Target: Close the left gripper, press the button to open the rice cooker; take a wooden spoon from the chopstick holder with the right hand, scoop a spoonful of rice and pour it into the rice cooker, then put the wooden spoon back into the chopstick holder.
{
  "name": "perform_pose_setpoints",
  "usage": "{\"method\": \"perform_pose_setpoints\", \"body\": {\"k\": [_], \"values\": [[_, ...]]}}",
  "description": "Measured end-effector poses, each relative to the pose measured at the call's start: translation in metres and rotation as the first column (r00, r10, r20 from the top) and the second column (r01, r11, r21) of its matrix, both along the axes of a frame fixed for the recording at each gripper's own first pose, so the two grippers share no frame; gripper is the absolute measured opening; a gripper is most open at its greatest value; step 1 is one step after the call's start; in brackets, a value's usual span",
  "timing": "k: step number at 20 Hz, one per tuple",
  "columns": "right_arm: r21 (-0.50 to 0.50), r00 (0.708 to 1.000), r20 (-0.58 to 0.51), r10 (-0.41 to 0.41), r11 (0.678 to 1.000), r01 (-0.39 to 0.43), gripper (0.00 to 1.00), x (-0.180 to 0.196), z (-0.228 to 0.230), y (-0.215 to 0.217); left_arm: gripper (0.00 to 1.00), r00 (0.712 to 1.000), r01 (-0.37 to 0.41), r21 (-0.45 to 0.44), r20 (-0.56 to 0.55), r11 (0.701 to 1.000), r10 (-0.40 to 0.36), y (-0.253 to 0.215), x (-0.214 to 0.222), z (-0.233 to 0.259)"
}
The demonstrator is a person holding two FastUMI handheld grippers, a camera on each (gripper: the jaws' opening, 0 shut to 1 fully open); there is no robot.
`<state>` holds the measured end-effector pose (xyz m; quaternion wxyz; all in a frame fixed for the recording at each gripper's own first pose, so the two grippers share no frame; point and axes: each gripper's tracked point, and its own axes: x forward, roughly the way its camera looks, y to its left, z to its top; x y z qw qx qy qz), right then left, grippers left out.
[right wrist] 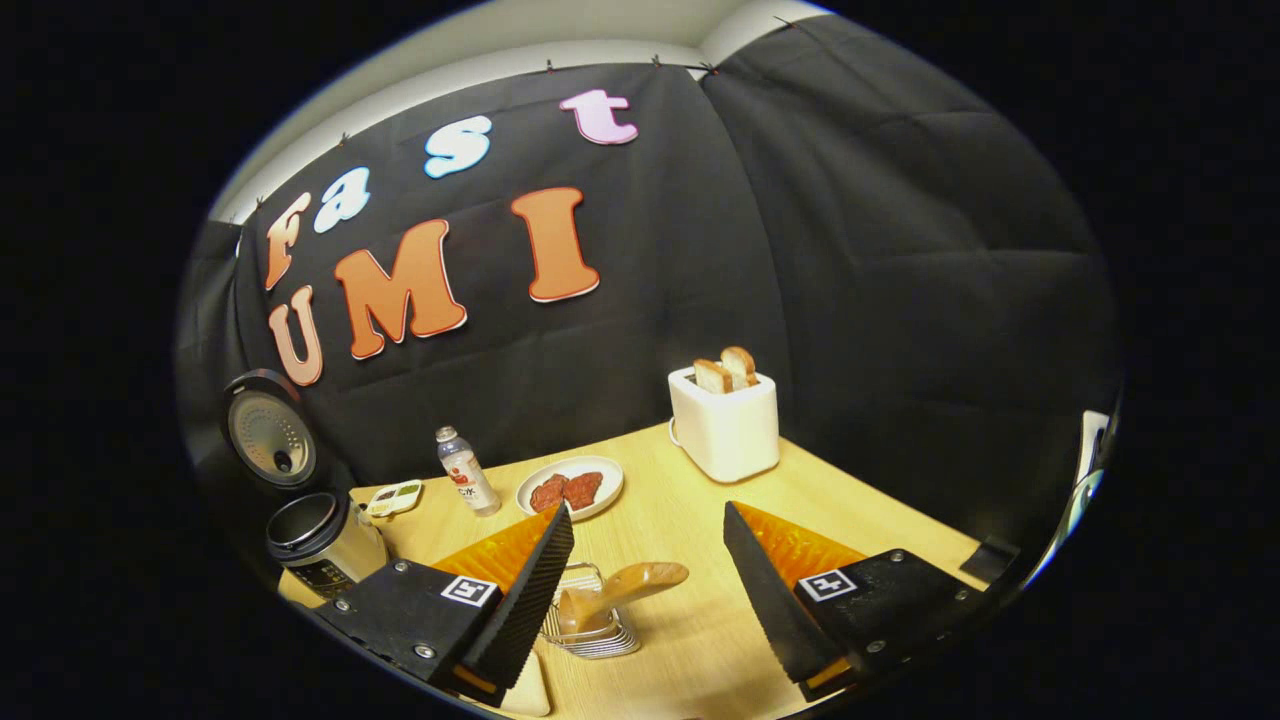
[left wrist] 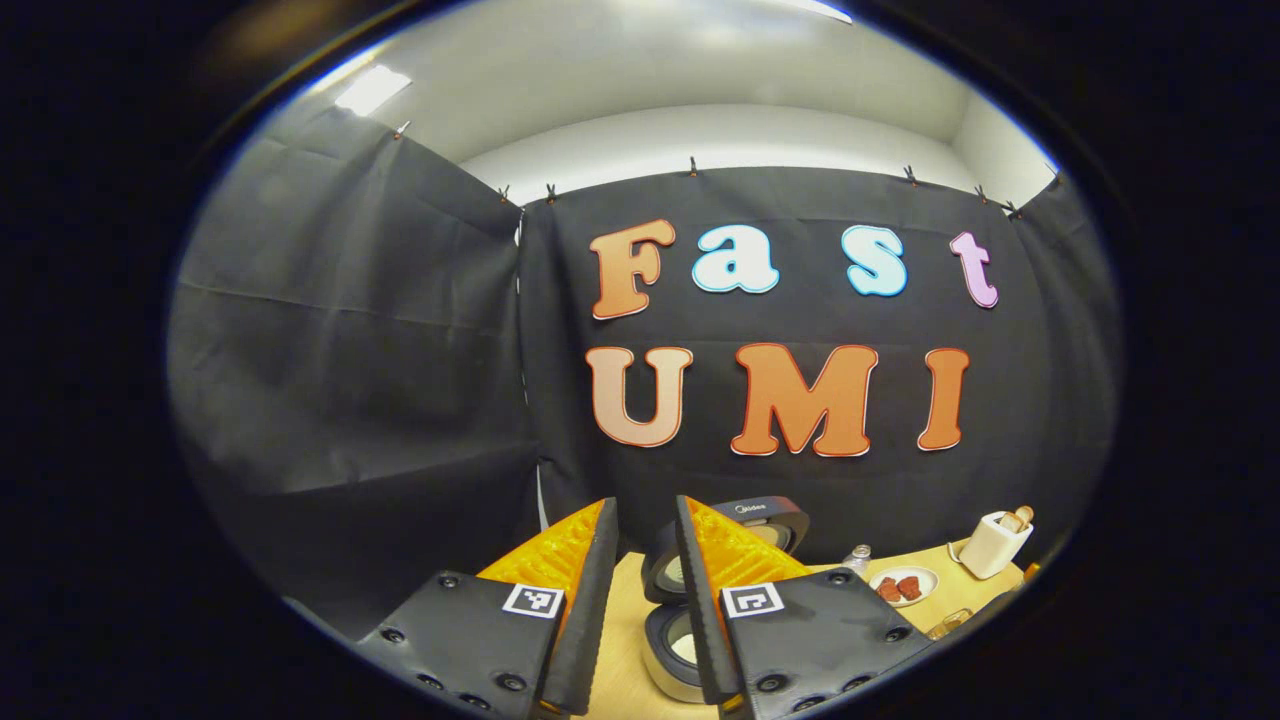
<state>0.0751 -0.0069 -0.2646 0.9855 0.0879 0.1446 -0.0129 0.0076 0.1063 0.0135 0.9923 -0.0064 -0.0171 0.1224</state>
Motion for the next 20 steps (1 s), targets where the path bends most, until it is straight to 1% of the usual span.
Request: {"method": "perform_pose_setpoints", "body": {"k": [3,5,6,7,8,9,10,11,12,13,14,15,16,17,18,19,20], "values": [[0.09,0.999,-0.034,-0.006,0.996,0.009,0.95,0.004,-0.02,0.007,0.85,0.999,-0.029,0.007,-0.014,1.0,0.029,0.01,-0.009,-0.002],[0.172,0.998,-0.055,-0.008,0.985,0.018,0.95,0.004,-0.033,0.012,0.89,0.996,-0.083,0.038,-0.013,0.996,0.084,0.025,-0.012,-0.004],[0.217,0.998,-0.066,-0.011,0.976,0.025,0.93,0.002,-0.036,0.015,0.91,0.992,-0.122,0.07,-0.007,0.99,0.123,0.034,-0.014,-0.003],[0.261,0.997,-0.079,-0.016,0.965,0.036,0.91,0.005,-0.043,0.018,0.93,0.989,-0.143,0.102,-0.007,0.984,0.145,0.038,-0.015,-0.002],[0.301,0.996,-0.089,-0.024,0.952,0.05,0.84,0.005,-0.048,0.019,0.95,0.989,-0.148,0.128,-0.005,0.981,0.15,0.036,-0.018,-0.003],[0.337,0.995,-0.096,-0.033,0.939,0.064,0.81,0.006,-0.05,0.018,0.97,0.99,-0.139,0.145,-0.002,0.98,0.141,0.033,-0.018,-0.003],[0.37,0.995,-0.094,-0.033,0.927,0.066,0.72,0.007,-0.05,0.021,1.0,0.992,-0.123,0.156,0.0,0.98,0.125,0.028,-0.018,-0.002],[0.389,0.995,-0.091,-0.033,0.919,0.066,0.69,0.008,-0.048,0.023,1.0,0.994,-0.106,0.157,0.001,0.982,0.107,0.025,-0.017,-0.002],[0.398,0.996,-0.083,-0.034,0.915,0.065,0.62,0.01,-0.047,0.024,1.0,0.995,-0.095,0.148,0.0,0.984,0.096,0.024,-0.017,-0.003],[0.399,0.996,-0.075,-0.036,0.915,0.064,0.5,0.013,-0.044,0.023,0.99,0.996,-0.085,0.132,0.0,0.988,0.086,0.022,-0.016,-0.004],[0.394,0.996,-0.084,-0.03,0.917,0.061,0.5,0.016,-0.046,0.024,0.99,0.997,-0.082,0.123,-0.003,0.989,0.083,0.022,-0.014,-0.005],[0.402,0.995,-0.094,-0.017,0.914,0.053,0.46,0.016,-0.048,0.026,0.98,0.996,-0.084,0.12,-0.006,0.989,0.085,0.023,-0.013,-0.005],[0.427,0.995,-0.095,-0.009,0.903,0.049,0.38,0.014,-0.044,0.028,0.97,0.996,-0.088,0.121,-0.008,0.989,0.09,0.025,-0.014,-0.007],[0.45,0.994,-0.105,-0.001,0.891,0.048,0.36,0.017,-0.044,0.031,0.96,0.995,-0.093,0.121,-0.01,0.988,0.095,0.027,-0.014,-0.007],[0.467,0.994,-0.109,0.002,0.883,0.05,0.32,0.017,-0.042,0.034,1.0,0.995,-0.099,0.122,-0.013,0.988,0.102,0.029,-0.014,-0.01],[0.478,0.994,-0.111,0.004,0.877,0.05,0.3,0.02,-0.04,0.037,1.0,0.994,-0.104,0.122,-0.015,0.987,0.106,0.032,-0.015,-0.01],[0.477,0.994,-0.112,0.001,0.878,0.053,0.26,0.022,-0.038,0.04,1.0,0.994,-0.106,0.121,-0.019,0.987,0.109,0.035,-0.016,-0.01]]}}
